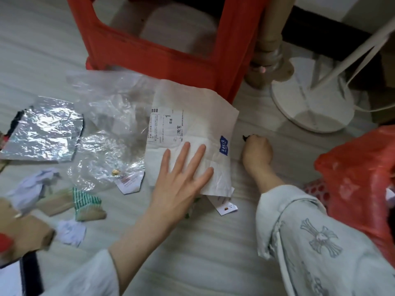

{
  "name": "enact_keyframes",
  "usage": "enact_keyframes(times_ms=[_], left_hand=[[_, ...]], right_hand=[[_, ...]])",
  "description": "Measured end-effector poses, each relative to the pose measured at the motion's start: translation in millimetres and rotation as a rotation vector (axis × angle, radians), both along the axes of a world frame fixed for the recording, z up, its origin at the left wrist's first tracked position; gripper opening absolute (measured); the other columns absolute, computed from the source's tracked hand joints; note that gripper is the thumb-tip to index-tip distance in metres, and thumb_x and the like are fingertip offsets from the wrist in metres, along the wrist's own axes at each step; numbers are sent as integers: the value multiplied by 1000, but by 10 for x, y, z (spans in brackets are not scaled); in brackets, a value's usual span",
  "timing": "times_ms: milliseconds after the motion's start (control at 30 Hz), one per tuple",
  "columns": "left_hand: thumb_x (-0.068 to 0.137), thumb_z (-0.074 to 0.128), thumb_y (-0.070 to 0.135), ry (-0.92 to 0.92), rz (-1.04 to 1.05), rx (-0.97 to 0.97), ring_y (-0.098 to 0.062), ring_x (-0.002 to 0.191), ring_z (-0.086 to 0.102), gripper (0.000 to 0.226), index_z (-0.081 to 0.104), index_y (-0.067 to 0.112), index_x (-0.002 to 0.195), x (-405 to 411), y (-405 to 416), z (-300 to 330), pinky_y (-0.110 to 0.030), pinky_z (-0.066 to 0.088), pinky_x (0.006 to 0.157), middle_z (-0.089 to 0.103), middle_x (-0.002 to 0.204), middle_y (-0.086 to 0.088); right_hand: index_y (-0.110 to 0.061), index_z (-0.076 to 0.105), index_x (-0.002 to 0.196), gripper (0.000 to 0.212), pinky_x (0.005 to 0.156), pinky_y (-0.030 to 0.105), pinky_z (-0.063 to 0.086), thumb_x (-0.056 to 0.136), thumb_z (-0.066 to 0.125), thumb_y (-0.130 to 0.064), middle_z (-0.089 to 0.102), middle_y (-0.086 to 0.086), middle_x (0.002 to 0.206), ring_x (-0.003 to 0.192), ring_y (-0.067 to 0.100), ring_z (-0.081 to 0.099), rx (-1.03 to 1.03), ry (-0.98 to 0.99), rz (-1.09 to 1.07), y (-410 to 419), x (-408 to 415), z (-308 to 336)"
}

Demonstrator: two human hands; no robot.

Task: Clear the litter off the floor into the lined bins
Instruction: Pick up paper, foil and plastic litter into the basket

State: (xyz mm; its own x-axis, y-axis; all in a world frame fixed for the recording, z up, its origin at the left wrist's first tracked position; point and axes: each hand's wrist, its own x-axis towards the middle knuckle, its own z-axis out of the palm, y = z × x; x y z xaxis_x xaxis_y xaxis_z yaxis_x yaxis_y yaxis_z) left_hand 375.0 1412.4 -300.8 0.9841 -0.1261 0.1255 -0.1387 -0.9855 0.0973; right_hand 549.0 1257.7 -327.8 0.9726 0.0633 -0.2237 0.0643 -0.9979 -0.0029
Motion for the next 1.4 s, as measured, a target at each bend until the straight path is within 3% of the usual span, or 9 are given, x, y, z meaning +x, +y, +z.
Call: enact_keyframes(times_ms=[167,367,567,767,967,1033,1200,1300,1400], left_hand=[[54,69,-6,-59,120,-132,-45,111,56,68,54,18,116,-178,-60,177,-46,52,75,53,130,-25],[56,76,-9,-63,245,-155,-36,99,63,71,63,20,119,-396,9,846,-36,50,46,61,121,-19],[70,57,-15,-220,338,-265,-39,67,65,60,63,18,119,-618,229,1838,-35,46,50,68,108,-15],[81,44,-9,-336,281,-323,-36,99,60,61,53,24,132,-1042,87,2665,-41,49,75,63,122,-11],[81,38,-10,-293,211,-418,-35,101,60,63,52,25,132,-1205,-184,3127,-44,49,82,66,112,-16],[83,38,-8,-273,249,-503,-34,106,59,59,55,23,130,-1200,-263,3218,-41,48,88,66,116,-15],[92,34,1,-76,369,-756,-33,110,57,46,54,17,131,-1287,-470,3422,-38,47,97,62,123,-13],[94,37,5,-12,420,-922,-28,107,57,39,56,17,126,-1413,-518,3521,-43,53,89,59,122,-11],[95,37,4,43,429,-1004,-21,85,60,34,60,12,118,-1610,-545,3595,-33,58,63,62,106,-10]], right_hand=[[3,62,112,29,81,36,48,93,41,1,62,22,112,105,34,58,90,-37,-78,39,-475,83],[-4,67,111,36,84,38,49,86,43,5,65,25,107,101,39,61,511,-28,-319,126,-1064,610],[-7,71,105,34,85,24,40,83,48,4,70,13,109,106,28,61,827,-147,-305,192,-1607,1613],[-8,70,106,30,86,25,43,85,51,0,70,11,109,105,27,62,921,-316,-341,-242,-2011,2611],[-8,70,106,23,88,32,46,87,57,-9,70,12,108,104,31,61,972,-475,-574,-1009,-2047,3080],[-11,66,113,27,91,34,47,87,60,-13,67,11,112,107,32,60,1045,-397,-637,-1213,-2005,3048],[-19,22,147,68,102,51,42,90,59,-26,35,7,148,130,33,42,1189,31,-556,-1439,-2186,3058],[-15,31,144,52,100,42,43,95,49,-12,40,8,145,129,26,43,1251,32,-349,-1403,-2364,3337],[-24,28,145,66,94,27,43,88,54,-5,44,-1,139,121,17,49,995,23,27,-1323,-2747,3663]])
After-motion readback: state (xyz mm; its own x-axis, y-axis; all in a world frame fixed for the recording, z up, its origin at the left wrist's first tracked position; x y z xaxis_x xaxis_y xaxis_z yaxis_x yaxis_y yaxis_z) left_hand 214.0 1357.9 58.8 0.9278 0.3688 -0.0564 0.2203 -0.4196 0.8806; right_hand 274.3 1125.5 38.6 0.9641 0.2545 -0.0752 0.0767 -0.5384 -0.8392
